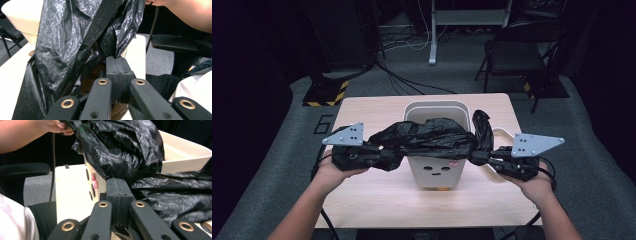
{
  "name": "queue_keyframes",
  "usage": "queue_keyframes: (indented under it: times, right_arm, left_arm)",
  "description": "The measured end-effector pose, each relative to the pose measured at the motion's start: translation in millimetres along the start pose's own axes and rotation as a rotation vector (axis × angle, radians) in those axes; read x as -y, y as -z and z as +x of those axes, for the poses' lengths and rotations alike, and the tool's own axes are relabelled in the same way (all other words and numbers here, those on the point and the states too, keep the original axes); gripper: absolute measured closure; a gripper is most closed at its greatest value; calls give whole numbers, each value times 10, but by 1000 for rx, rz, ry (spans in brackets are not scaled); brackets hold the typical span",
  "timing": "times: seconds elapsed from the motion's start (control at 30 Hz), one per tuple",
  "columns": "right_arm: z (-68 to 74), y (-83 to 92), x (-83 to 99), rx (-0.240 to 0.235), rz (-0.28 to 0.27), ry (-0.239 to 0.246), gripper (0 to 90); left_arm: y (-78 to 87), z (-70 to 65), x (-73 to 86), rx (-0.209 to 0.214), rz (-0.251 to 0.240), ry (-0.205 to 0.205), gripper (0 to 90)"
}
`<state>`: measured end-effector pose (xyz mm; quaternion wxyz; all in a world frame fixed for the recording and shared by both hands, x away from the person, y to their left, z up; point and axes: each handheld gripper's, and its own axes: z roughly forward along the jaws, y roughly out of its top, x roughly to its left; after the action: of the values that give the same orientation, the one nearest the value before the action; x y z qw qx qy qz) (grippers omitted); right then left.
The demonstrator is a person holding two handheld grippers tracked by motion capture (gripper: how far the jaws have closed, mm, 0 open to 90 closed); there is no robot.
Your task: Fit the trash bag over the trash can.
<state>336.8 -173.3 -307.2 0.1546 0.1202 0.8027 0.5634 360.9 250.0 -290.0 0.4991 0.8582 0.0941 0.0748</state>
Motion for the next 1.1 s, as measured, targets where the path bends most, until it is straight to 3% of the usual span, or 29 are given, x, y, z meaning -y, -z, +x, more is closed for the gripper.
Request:
queue_keyframes:
  times: [0.1,0.27,0.37,0.5,0.63,0.7,0.9,1.1]
  right_arm:
    - [-16,-37,40,-2,12,-8,900]
    - [-66,-64,137,19,51,-41,900]
    - [-87,-61,177,17,45,-58,900]
    - [-95,-68,189,17,48,-59,900]
    - [-98,-67,186,10,48,-68,900]
    - [-94,-77,188,-2,41,-74,900]
    - [-90,-93,180,-5,41,-78,900]
    - [-90,-82,180,-8,42,-81,899]
  left_arm:
    - [-25,-13,13,17,5,-3,893]
    - [-75,21,82,5,32,14,893]
    - [-117,63,142,10,29,43,893]
    - [-127,55,143,16,49,37,893]
    - [29,-13,64,13,-7,39,771]
    - [142,-67,7,-11,-37,34,705]
    - [335,-116,-135,-81,-48,-3,656]
    - [324,-50,-249,-143,-58,-2,515]
